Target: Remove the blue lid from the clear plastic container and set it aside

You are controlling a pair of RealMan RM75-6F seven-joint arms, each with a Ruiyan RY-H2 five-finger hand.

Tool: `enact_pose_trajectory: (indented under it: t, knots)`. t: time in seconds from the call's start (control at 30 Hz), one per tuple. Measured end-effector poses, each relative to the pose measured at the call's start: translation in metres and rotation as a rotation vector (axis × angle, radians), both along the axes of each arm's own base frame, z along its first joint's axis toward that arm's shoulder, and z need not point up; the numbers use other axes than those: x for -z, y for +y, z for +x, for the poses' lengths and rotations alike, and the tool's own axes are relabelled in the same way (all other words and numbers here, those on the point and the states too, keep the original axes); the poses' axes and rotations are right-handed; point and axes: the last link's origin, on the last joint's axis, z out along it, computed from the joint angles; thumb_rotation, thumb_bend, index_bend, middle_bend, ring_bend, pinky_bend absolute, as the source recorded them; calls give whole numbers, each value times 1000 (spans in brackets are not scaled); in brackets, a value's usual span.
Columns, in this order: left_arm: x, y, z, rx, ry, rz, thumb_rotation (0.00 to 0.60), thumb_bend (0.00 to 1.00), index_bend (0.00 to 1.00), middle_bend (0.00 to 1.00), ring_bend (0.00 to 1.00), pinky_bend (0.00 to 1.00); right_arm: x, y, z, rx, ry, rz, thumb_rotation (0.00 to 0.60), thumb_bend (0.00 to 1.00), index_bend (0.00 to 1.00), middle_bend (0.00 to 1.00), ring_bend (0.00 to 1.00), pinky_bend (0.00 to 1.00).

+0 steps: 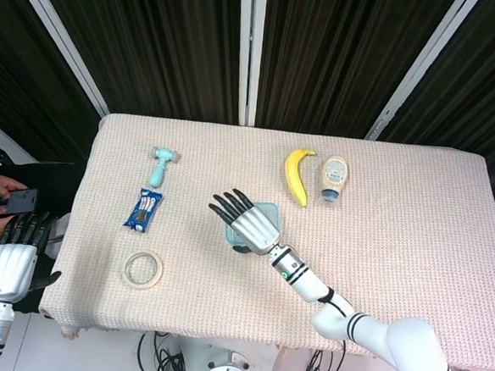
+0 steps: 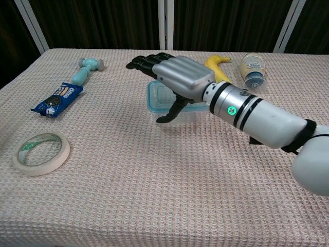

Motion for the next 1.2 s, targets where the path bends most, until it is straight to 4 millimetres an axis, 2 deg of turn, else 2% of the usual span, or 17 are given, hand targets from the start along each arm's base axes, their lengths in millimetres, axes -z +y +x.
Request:
enact_pose_trajectory:
  t: [0.07, 0.17, 0.3, 0.4, 0.53, 0.63, 0.77, 0.83, 0.93, 1.2]
  knots:
    - [1, 2, 2, 13, 3, -13, 600, 62, 110, 53, 0, 0, 4, 0, 5, -12, 4, 16, 600, 26, 0, 0, 0, 0]
    - [5, 9, 7, 42, 8, -43, 600, 62, 110, 54, 0, 0, -1, 1, -2, -11, 6, 21, 600, 26, 0, 0, 0, 0]
    - [11, 28, 21, 108, 2, -98, 600, 62, 110, 54, 0, 0, -25, 7, -19, 3, -21, 7, 600, 26, 0, 5, 0, 0]
    - [19, 47, 39, 175, -23, -152, 600, 62, 110, 54, 0, 0, -58, 15, -42, 30, -55, -34, 600, 26, 0, 16, 0, 0]
    - [36, 78, 71, 276, -62, -240, 600, 61, 89, 54, 0, 0, -123, 31, -82, 98, -94, -141, 600, 26, 0, 24, 0, 0]
    - [52, 104, 106, 359, -94, -304, 600, 62, 63, 53, 0, 0, -171, 51, -110, 164, -125, -245, 600, 26, 0, 27, 0, 0]
    - [83, 132, 159, 435, -150, -402, 600, 62, 23, 49, 0, 0, -216, 78, -141, 253, -134, -337, 600, 26, 0, 26, 0, 0]
    - [97, 139, 176, 440, -167, -445, 600, 62, 9, 38, 0, 0, -228, 89, -151, 277, -135, -367, 600, 26, 0, 26, 0, 0]
    - [120, 147, 201, 436, -185, -504, 600, 62, 3, 26, 0, 0, -236, 97, -158, 292, -143, -386, 600, 26, 0, 26, 0, 0]
    - [181, 159, 250, 376, -180, -605, 600, 60, 0, 0, 0, 0, -239, 101, -167, 298, -163, -383, 600, 26, 0, 26, 0, 0]
